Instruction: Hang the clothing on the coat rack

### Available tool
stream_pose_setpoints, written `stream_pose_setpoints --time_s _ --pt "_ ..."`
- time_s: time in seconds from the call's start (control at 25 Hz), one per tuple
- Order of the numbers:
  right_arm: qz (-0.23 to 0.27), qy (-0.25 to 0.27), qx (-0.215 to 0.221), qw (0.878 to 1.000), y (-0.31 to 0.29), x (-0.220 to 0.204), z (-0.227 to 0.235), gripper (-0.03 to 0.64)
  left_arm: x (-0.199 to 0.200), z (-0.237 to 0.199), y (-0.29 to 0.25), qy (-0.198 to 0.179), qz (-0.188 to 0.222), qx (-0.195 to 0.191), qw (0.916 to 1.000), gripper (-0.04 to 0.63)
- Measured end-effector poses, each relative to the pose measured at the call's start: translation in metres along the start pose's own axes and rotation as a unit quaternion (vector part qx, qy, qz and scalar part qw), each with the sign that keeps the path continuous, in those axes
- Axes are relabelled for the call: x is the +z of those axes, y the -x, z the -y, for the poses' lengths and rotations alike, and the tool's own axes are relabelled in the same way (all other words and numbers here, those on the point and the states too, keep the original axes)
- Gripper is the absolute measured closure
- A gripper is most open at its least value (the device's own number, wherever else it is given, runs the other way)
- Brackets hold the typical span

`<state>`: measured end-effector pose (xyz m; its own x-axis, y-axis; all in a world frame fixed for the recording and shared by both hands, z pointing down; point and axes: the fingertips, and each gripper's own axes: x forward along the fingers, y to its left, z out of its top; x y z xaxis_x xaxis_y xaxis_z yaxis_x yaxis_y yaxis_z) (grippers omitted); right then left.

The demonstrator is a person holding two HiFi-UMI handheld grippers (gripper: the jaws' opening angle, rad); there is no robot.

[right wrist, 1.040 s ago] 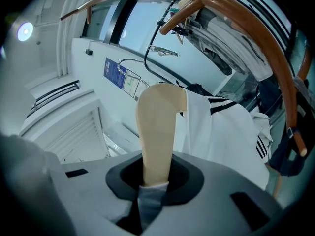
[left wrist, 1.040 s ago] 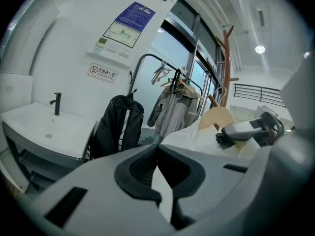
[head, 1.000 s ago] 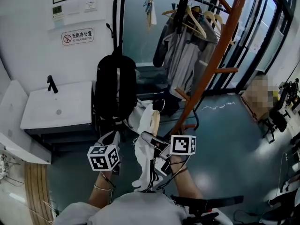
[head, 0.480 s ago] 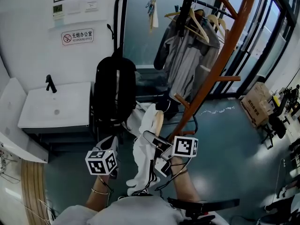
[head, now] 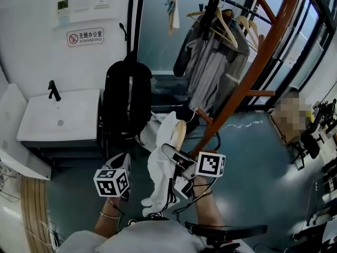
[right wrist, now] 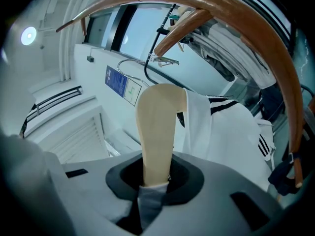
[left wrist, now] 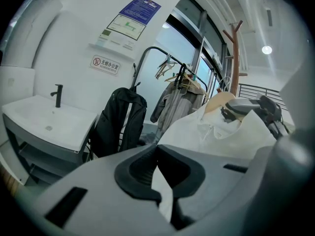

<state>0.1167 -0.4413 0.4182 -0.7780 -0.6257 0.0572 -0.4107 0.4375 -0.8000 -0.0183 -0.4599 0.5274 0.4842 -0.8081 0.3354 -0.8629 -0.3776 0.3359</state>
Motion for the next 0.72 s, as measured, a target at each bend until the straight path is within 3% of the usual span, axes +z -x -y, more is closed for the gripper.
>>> stream_pose_setpoints --time_s 0.08,0.2,0.36,0.52,0.72 --pt "0.002 0.006 0.001 1.0 0.0 0.005 0.0 0.545 0.001 0.0 -0.002 -0.001 -0.001 0.0 1.0 0.586" --pt "-0.003 0.062 0.015 0.998 -0.001 0.015 -0.007 0.545 0.001 0.001 -0.005 -0.003 -0.004 0.0 1.0 0.588" --pt "0.013 0.004 -0.002 1.0 0.002 0.016 0.004 0.544 0.002 0.001 -0.01 -0.009 -0.009 -0.002 0.9999 0.586" --pt "0.015 0.051 0.002 0.999 0.005 0.027 0.007 0.544 0.0 0.003 -0.015 -0.015 -0.014 -0.005 0.9998 0.586" --pt "0.026 0.021 -0.006 0.999 0.01 0.028 0.016 0.543 -0.002 0.005 -0.02 -0.018 -0.018 -0.008 0.9996 0.588"
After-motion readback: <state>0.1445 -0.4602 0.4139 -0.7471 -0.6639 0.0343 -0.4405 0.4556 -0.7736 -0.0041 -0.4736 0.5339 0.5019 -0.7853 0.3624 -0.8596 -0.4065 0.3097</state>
